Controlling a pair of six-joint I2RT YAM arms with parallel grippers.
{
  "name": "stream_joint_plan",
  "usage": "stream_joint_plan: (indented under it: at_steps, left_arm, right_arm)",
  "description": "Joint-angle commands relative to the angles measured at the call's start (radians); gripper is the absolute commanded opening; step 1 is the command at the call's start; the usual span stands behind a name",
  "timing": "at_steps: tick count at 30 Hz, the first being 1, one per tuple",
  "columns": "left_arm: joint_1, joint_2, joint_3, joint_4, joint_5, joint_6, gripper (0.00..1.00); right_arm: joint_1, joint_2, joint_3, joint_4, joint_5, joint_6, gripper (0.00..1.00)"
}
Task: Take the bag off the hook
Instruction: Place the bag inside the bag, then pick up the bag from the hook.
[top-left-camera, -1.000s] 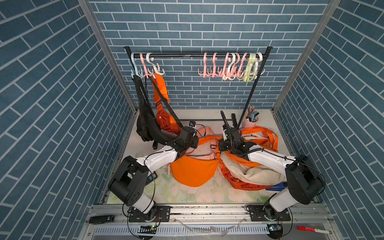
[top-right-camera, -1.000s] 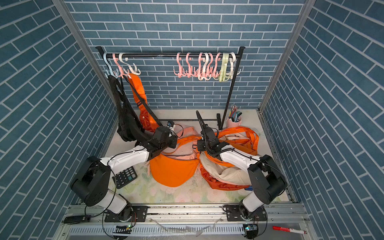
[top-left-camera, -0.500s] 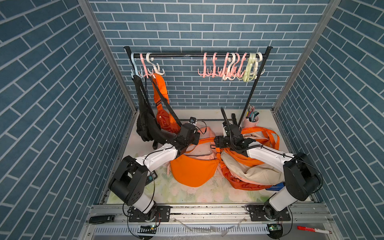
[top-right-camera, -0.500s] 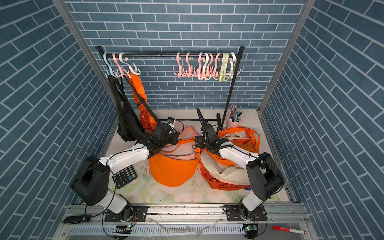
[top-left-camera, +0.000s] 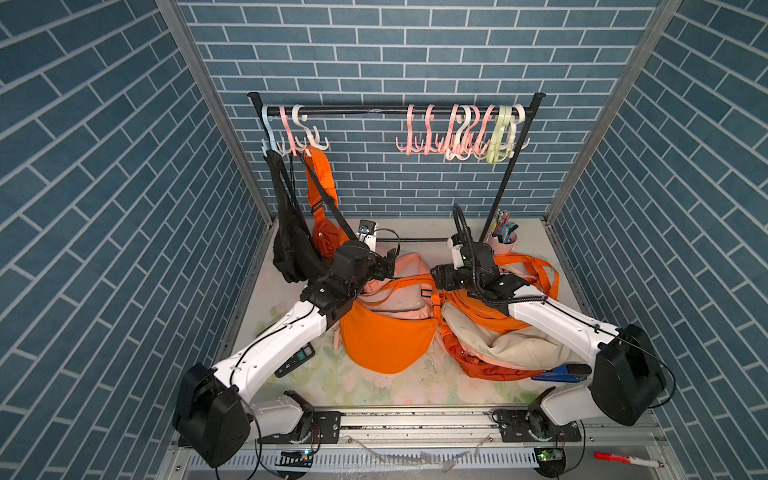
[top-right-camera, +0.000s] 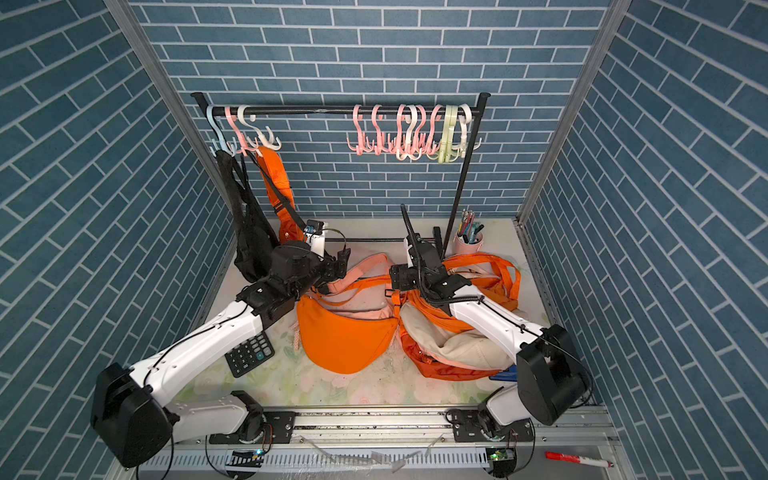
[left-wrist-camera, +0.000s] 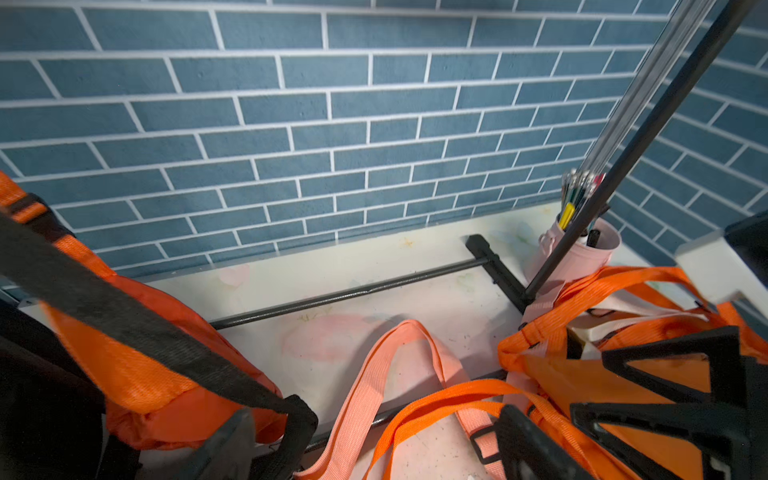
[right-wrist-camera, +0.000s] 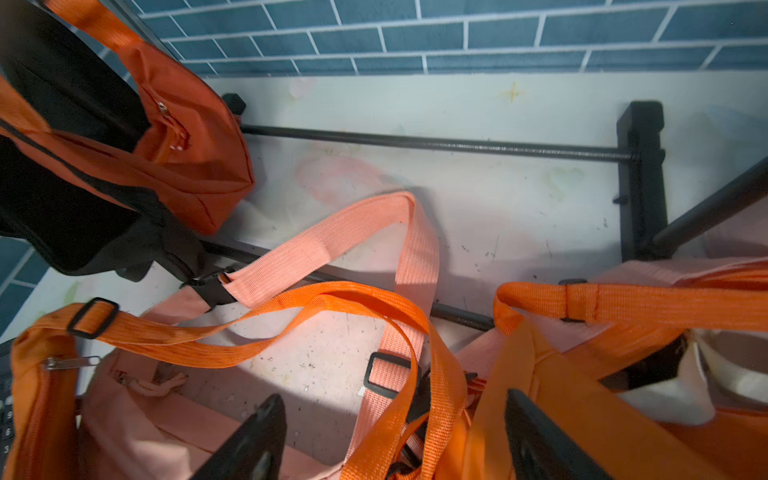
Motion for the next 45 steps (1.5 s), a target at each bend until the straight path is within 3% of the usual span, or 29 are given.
stream_joint_plan:
  at_steps: [1, 8, 17, 29, 45]
  left_arm:
    - [-0.004, -0.066, 0.022, -0.071, -0.001, 0.014, 0.92]
    - [-0.004, -0.222, 0.029, -0.161, 0.059, 0.041, 0.96]
    - [-0.003, -0.382, 0.02, -0.323, 0.019, 0.186, 0.96]
    - [-0.002, -0.609, -0.202, -0.27, -0.067, 0.206, 0.98]
    - [-0.002, -0.668, -0.213, -0.288, -0.097, 0.236, 0.98]
  right_arm:
    - [-0.001, -0.051, 0.033, -0.028, -0.037, -0.065, 0.82]
    - [0.018, -0.095, 0.061, -0.038, -0.043, -0.105, 0.82]
    - [0.033, -0.063, 0.13, -0.058, -0.051, -0.145, 0.81]
    - [0.071, 0.09, 0.336, -0.109, -0.079, -0.195, 0.8]
    - [0.114, 0.338, 0.657, -0.108, -0.192, -0.281, 0.79]
